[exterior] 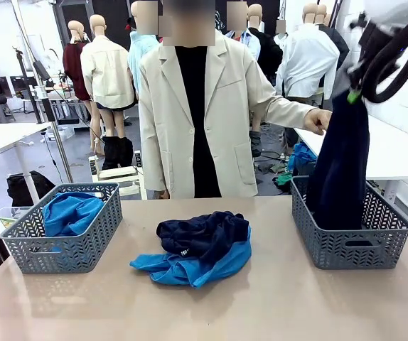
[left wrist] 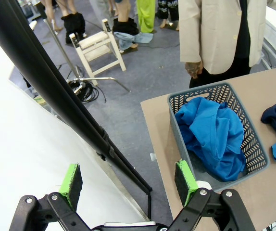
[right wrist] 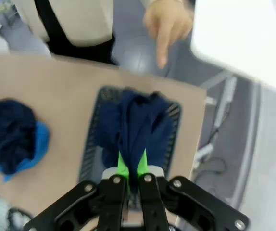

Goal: Sort the tops and bottoms.
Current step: Sort the clothes according to human instructions.

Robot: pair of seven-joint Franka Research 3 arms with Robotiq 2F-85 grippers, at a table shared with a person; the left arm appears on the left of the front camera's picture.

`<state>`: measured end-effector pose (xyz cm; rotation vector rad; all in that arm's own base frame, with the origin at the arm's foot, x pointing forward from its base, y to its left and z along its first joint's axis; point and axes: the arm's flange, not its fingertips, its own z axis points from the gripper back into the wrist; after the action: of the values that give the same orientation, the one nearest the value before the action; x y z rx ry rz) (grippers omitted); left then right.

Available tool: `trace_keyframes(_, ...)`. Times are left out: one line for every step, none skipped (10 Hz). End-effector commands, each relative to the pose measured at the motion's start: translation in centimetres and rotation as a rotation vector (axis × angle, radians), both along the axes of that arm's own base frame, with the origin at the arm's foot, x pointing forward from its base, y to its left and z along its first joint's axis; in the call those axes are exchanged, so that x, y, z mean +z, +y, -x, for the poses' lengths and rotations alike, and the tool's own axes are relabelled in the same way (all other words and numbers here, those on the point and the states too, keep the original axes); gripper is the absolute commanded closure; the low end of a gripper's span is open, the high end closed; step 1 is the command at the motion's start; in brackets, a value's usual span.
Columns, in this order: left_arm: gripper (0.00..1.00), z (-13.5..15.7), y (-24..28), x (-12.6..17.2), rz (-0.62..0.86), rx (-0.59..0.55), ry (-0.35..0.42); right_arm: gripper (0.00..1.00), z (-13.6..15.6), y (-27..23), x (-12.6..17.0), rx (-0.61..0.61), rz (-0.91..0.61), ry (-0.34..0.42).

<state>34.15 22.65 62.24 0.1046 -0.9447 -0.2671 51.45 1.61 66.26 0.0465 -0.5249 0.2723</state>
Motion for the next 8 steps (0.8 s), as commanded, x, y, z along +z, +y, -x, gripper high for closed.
trace_keyframes(0.0,0.0,0.1,0.2,0.002,0.009,0.017,1.0,-2.2,0.4,-4.3,0.009,-0.039,0.137)
trace_keyframes(0.0,0.0,0.1,0.2,0.002,0.009,0.017,1.0,-3.5,0.3,-7.1,0.057,-0.082,0.198)
trace_keyframes(0.0,0.0,0.1,0.2,0.002,0.009,0.017,1.0,-4.6,0.3,-9.6,0.079,-0.147,0.25)
trace_keyframes(0.0,0.0,0.1,0.2,0.002,0.009,0.017,1.0,-5.4,0.0,-12.5,0.04,-0.173,0.348)
trace_keyframes(0.0,0.0,0.1,0.2,0.002,0.009,0.017,1.0,-5.6,-0.4,-14.4,0.021,-0.175,0.418)
trace_keyframes(0.0,0.0,0.1,0.2,0.002,0.009,0.017,1.0,-5.6,-0.5,-16.1,-0.008,-0.138,0.47)
trace_keyframes(0.0,0.0,0.1,0.2,0.002,0.009,0.017,0.96,-5.5,-0.7,-17.0,-0.06,-0.114,0.489)
trace_keyframes(0.0,0.0,0.1,0.2,0.002,0.009,0.017,0.76,-4.4,-0.8,-16.6,-0.03,-0.122,0.467)
